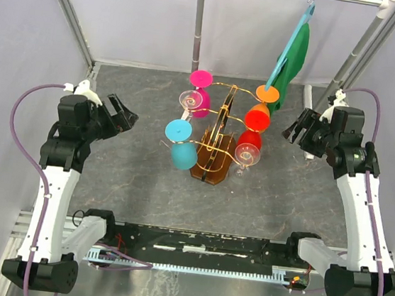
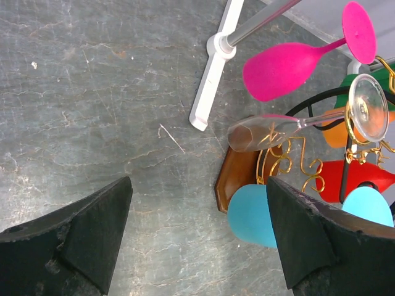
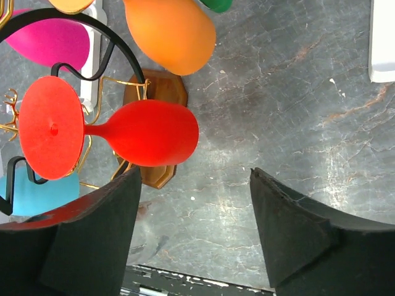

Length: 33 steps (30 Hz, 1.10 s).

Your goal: Take the wine glass off the wine glass rack

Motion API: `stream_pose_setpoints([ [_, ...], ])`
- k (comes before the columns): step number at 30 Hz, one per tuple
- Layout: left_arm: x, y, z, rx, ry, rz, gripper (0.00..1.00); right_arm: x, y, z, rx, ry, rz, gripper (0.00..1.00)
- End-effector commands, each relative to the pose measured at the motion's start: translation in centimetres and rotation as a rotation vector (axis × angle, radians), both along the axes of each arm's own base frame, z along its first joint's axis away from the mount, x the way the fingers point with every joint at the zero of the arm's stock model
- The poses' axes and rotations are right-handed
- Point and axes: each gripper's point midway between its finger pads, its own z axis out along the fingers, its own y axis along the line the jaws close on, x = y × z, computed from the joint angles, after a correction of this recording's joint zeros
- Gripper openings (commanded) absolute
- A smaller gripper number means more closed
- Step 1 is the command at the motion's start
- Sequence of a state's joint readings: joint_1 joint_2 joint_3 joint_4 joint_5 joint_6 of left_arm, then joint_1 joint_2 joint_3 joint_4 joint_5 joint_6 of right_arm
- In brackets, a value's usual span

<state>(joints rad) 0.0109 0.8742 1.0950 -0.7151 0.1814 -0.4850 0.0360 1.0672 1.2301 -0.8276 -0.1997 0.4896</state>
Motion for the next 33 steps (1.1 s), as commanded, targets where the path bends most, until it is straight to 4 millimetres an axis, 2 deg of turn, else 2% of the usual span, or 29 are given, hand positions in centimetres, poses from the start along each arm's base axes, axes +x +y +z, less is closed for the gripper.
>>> stream_pose_setpoints([
  [1,0.2,-0.8,2.5,-0.025,-0.087,-0.038,0.96,0.2,-0.2,2.3,-0.019,-0.093,0.012,0.81],
  [8,-0.3,-1.2,2.5,-0.037,-0.093,-0.063,0.96,1.8,2.9,4.4,0.181,-0.154,0.067,0.77],
  [11,-0.5,-1.5,2.9,-0.041,-0.117,-0.080,0.97,2.3,3.7,4.6,0.239,-0.154,0.085,0.75],
  [15,-0.7,-1.6,3.3,-0.042,-0.134,-0.088,0.98,3.2,4.8,4.7,0.301,-0.158,0.126,0.72],
  [20,-0.9,-2.3,2.8,-0.067,-0.127,-0.117,0.98,4.1,5.8,3.8,0.355,-0.133,0.159,0.66],
  [27,-1.7,-2.7,4.4,-0.081,-0.224,-0.141,0.99,4.6,6.5,3.4,0.392,-0.130,0.187,0.56],
  [33,-1.6,-2.7,3.6,-0.075,-0.189,-0.143,0.99,4.6,7.2,3.8,0.423,-0.141,0.227,0.46],
])
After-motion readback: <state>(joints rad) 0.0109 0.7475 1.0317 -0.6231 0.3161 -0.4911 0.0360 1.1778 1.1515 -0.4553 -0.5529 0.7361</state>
